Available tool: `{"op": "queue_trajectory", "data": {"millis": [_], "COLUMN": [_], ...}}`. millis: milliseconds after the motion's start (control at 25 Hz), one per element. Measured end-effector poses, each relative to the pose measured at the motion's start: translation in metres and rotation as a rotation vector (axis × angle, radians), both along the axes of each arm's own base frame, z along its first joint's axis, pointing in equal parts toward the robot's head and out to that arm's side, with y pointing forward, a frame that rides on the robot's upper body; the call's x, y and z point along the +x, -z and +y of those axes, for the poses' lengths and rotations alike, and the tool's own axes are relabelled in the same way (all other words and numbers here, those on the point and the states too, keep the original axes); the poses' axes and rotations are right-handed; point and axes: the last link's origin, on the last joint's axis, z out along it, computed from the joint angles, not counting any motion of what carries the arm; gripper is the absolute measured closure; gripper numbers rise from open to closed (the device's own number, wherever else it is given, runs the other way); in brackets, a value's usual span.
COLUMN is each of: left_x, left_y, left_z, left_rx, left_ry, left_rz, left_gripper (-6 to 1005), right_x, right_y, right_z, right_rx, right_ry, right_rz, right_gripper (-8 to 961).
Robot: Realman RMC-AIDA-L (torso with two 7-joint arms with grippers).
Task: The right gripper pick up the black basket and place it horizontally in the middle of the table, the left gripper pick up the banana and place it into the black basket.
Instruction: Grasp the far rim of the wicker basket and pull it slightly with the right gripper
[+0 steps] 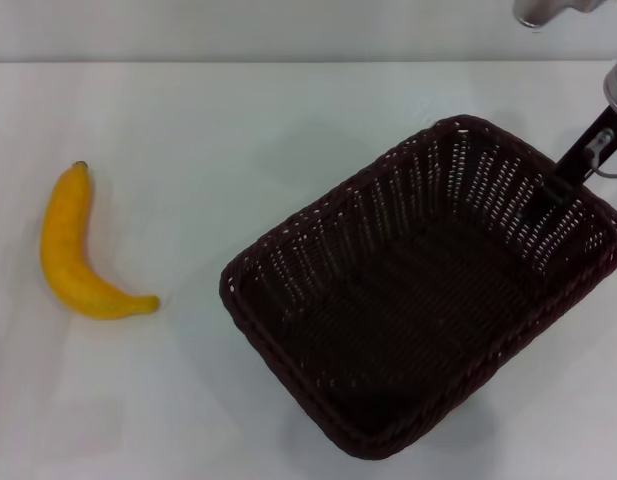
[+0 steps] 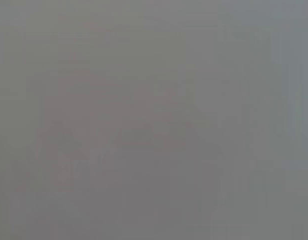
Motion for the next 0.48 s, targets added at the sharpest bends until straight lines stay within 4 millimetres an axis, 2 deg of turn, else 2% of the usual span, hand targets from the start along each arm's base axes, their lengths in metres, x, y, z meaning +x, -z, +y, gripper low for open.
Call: {"op": "queue_trajectory", "data": {"millis": [280,360,480], "left_x": [-0.001,0.000,0.001], "left_y": [-0.005,-0.012,-0.022], "left_z": [0.001,0.005,0.013], "left_rx": [0.012,0.035,0.065], "left_ry": [-0.001,0.006,0.006], "left_rz": [0.010,0.018,0.024], "left_gripper": [122,122,122], "right_x": [-0.004,-0.006,-0.006], "right_y": [0.000,0.000,0.001], "right_z": [0.002,0.004,0.005], "right_rx": [0.050,0.095,0.171], "right_ry": [0.057,0.100,0.216], "right_rz": [-0.013,-0.025,-0.011], "right_gripper": [664,809,811]}}
